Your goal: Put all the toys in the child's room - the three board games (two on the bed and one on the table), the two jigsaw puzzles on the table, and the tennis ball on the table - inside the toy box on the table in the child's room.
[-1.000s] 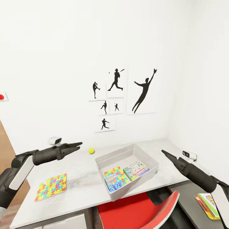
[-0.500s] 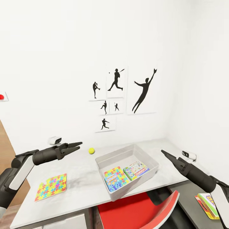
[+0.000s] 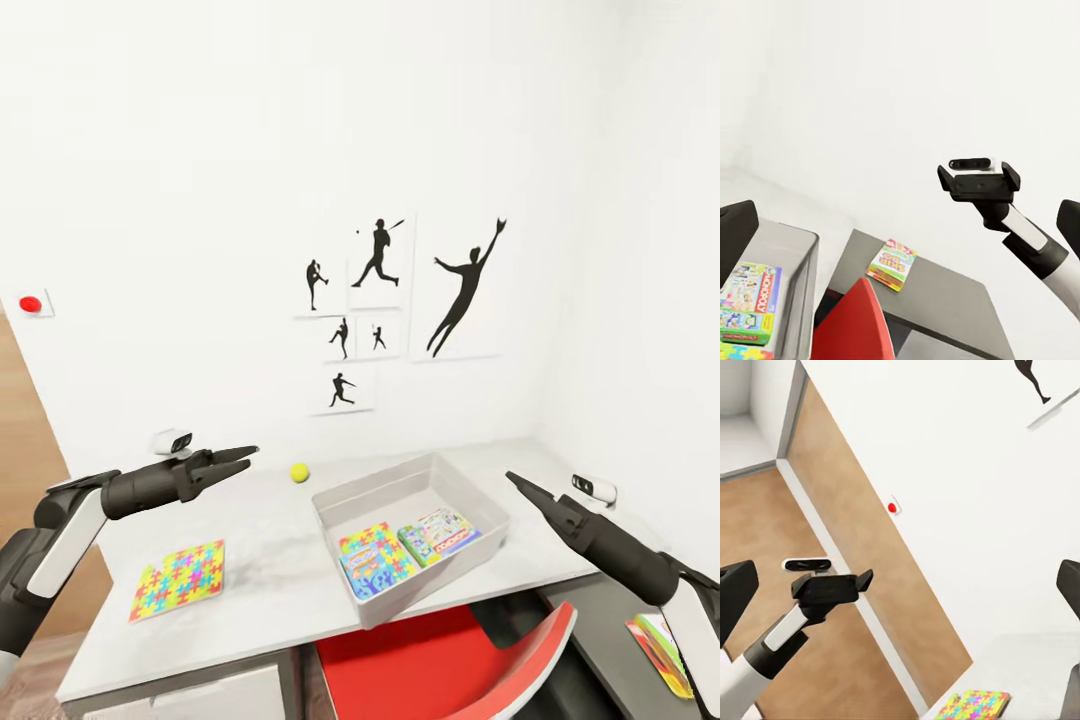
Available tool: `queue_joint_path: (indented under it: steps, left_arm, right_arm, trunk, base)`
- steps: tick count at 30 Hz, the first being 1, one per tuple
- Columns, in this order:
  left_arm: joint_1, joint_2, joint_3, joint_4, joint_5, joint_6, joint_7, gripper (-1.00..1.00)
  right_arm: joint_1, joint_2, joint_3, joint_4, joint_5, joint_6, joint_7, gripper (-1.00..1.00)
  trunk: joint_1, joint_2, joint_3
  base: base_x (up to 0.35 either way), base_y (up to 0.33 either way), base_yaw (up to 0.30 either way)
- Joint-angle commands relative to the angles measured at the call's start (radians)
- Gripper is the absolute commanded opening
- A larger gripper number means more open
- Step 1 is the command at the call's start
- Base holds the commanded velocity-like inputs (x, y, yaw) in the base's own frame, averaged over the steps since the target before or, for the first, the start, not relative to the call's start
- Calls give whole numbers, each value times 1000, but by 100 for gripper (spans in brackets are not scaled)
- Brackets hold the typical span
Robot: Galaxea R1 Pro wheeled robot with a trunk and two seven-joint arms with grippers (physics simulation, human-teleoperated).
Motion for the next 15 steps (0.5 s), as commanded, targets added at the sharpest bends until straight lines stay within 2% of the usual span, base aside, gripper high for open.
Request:
queue_joint_path:
  steps: [1, 7, 15]
  left_arm:
    - [-1, 1, -2, 1, 8, 9, 1, 100]
    - [0, 1, -1, 1, 8, 8, 1, 100]
    - [0, 3, 1, 2, 9, 8, 1, 100]
  right_arm:
    - [0, 0, 0, 0, -5, 8, 0, 100]
    - [0, 0, 1, 1, -5, 8, -16, 100]
    - [0, 0, -2, 1, -5, 7, -27, 100]
  trunk:
    - [0, -1, 1]
    - [0, -1, 7]
    - [0, -1, 13]
  base:
    - [-2, 1, 165]
    - [-34, 7, 172]
    - [-51, 113, 133]
